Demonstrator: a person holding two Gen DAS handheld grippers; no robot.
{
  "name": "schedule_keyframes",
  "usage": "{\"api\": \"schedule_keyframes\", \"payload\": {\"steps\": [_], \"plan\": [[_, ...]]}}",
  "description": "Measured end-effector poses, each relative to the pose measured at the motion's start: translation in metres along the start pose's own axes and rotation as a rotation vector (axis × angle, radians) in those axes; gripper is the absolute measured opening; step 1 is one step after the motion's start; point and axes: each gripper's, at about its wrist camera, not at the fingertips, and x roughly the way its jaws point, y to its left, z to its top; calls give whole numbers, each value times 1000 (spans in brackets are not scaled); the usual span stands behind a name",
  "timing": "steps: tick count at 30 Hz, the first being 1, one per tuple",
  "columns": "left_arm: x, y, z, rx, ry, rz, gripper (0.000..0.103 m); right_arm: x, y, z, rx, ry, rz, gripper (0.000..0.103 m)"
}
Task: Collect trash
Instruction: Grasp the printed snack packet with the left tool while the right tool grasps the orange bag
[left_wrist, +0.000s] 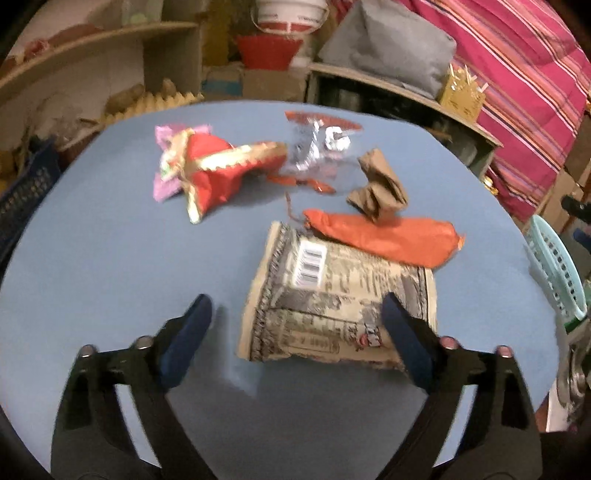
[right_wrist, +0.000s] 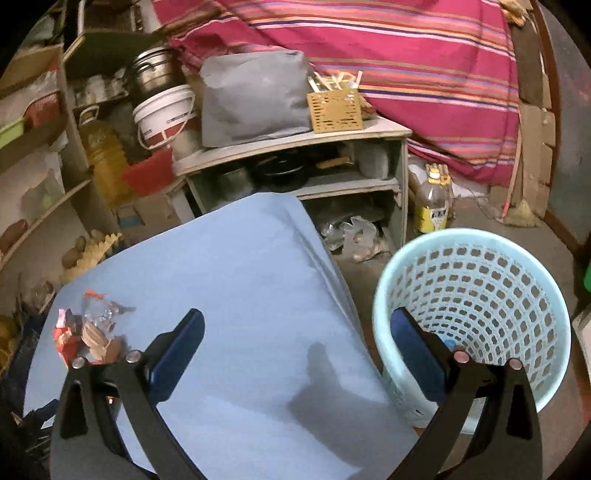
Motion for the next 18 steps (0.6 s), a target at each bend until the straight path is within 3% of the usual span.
{"api": "schedule_keyframes", "payload": {"steps": [2, 6, 11, 18], "plan": [[7, -3, -1, 15, 38, -10, 74, 1, 6, -1, -27, -2, -4, 98], [7, -8, -2, 39, 35, -4, 65, 5, 21, -3, -62, 9, -4, 98], [5, -9, -3, 71, 29, 20, 28, 10, 34, -9, -82, 31, 15, 98], [-1, -1, -2, 67, 26, 20, 3, 14, 69, -20, -145, 58, 72, 98]]}}
